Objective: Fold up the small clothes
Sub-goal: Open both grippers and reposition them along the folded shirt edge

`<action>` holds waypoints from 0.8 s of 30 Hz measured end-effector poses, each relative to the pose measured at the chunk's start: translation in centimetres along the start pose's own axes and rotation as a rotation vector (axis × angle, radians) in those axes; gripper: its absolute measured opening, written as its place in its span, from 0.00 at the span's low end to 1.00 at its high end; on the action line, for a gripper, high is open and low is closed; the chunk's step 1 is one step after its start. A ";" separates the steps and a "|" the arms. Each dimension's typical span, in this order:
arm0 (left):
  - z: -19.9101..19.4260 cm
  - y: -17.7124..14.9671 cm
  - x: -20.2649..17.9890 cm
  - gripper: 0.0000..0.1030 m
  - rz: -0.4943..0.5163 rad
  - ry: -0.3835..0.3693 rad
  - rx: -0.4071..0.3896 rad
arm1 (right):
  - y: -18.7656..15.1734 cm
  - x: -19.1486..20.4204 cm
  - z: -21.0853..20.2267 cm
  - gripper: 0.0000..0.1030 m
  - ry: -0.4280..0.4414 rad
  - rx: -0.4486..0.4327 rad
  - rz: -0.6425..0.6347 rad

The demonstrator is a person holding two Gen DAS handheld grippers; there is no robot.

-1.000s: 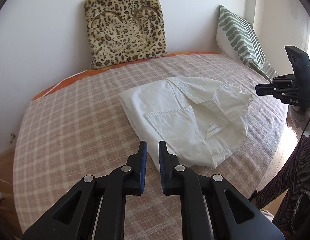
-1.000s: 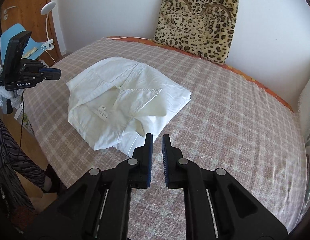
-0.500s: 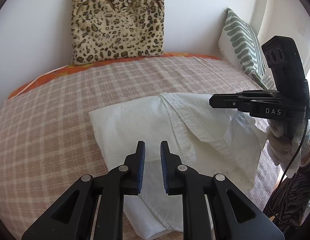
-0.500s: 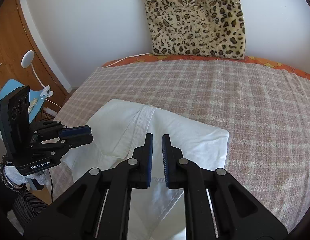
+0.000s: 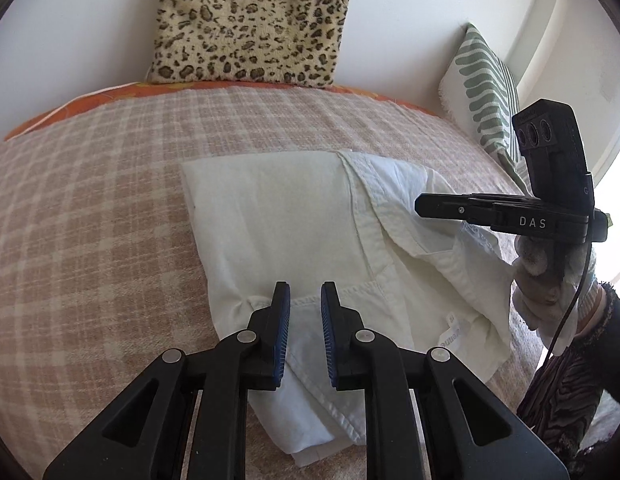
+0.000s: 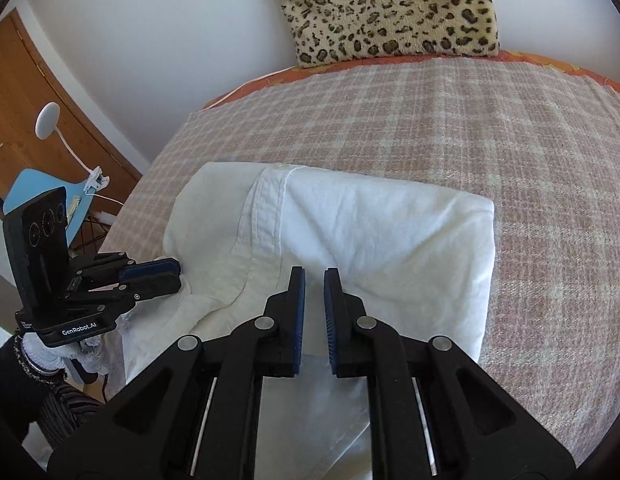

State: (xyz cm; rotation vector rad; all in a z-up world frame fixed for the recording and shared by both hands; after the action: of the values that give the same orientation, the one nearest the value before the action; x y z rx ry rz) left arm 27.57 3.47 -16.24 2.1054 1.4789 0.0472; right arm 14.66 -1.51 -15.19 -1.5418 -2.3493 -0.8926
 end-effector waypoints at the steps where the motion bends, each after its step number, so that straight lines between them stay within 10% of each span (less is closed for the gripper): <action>1: -0.3 0.2 0.0 0.14 0.002 0.006 -0.016 | 0.6 0.2 -0.5 0.10 0.015 -0.009 0.003; 10: -0.3 -1.1 0.1 0.16 0.004 0.054 -0.019 | 5.9 0.7 2.8 0.11 0.021 0.105 0.008; 15: -1.6 -2.6 0.7 0.39 0.003 0.135 -0.020 | 6.1 -0.3 6.1 0.11 -0.071 0.187 -0.018; 24: -2.9 -3.3 0.8 0.40 0.030 0.193 -0.033 | 5.5 -0.3 7.0 0.10 -0.135 0.214 -0.035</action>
State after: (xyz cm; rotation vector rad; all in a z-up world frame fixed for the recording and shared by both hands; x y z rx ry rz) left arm 24.12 6.17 -15.58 2.1452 1.5449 0.2913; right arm 20.79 3.82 -18.83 -1.5217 -2.4775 -0.5369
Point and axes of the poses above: each gripper's, at about its wrist camera, not at the fingertips, and z roughly the way its jaws point, x to its left, y to its top, the point moved 9 cm from there along z, roughly the way its jaws point, and after that the axes turned 11 degrees about x, right-handed, at the moved point
